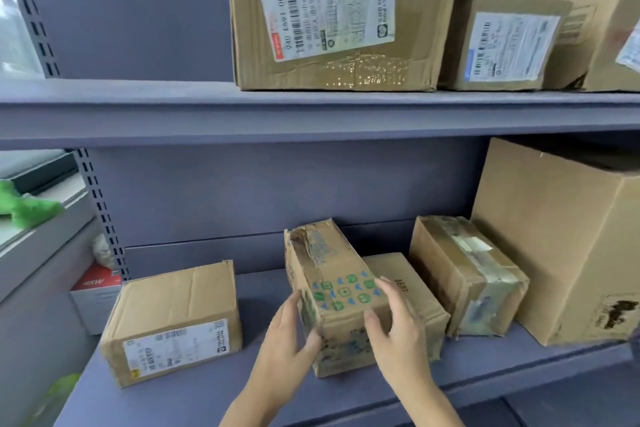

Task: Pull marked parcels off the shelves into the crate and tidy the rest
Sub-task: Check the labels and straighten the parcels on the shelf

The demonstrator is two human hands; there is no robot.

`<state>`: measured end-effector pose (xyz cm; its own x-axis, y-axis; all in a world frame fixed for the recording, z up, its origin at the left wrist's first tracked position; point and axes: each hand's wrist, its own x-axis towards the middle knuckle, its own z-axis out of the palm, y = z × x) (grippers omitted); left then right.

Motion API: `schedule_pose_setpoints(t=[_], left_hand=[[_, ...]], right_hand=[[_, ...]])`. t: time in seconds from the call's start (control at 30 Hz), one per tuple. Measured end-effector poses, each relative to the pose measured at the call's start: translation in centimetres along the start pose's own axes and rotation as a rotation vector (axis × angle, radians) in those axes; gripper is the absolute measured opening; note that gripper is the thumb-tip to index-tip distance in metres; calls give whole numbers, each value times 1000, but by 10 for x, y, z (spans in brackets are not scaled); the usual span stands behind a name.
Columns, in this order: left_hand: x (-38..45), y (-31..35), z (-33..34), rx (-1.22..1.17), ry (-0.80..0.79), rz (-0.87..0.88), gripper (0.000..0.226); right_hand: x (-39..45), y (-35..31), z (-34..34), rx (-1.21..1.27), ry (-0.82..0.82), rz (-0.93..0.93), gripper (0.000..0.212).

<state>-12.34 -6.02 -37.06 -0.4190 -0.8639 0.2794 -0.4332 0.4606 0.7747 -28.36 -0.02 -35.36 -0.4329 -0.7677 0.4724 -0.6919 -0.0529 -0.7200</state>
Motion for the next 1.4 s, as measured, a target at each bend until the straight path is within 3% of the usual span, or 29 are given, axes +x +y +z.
schedule_pose_setpoints(t=[0.07, 0.13, 0.2, 0.3, 0.4, 0.57, 0.7, 0.87, 1.03, 1.2, 1.33, 1.4], left_hand=[[-4, -1, 10, -120, 18, -91, 67], [-9, 3, 20, -210, 81, -147, 44], [-14, 10, 26, -273, 138, -203, 37], [-22, 22, 28, -343, 180, -241, 42], [-31, 30, 20, -418, 250, -251, 46], [-50, 33, 0, -575, 328, -353, 88], [-49, 40, -17, -453, 427, -368, 89], [-42, 38, -23, -73, 364, -347, 130], [-41, 37, -27, -59, 397, -322, 126], [-44, 26, -39, -344, 428, -344, 114], [-52, 21, -38, -570, 477, -358, 102], [-57, 20, -39, -766, 466, -362, 97]], right_hand=[[3, 8, 3, 23, -86, -26, 48], [6, 14, 2, 44, -136, -33, 50], [9, 18, 0, 44, -179, -16, 54], [10, 20, -4, 109, -232, -27, 52], [3, 11, -6, 387, -248, -20, 52], [-18, -13, -2, 665, -275, 17, 38], [-32, -24, 3, 782, -310, 118, 46], [-45, -34, 10, 834, -363, 178, 53], [-48, -41, 11, 907, -334, 307, 47], [-49, -21, 9, 693, -270, 414, 35], [-41, -15, 8, 588, -207, 483, 64], [-38, -16, 8, 729, -190, 572, 76]])
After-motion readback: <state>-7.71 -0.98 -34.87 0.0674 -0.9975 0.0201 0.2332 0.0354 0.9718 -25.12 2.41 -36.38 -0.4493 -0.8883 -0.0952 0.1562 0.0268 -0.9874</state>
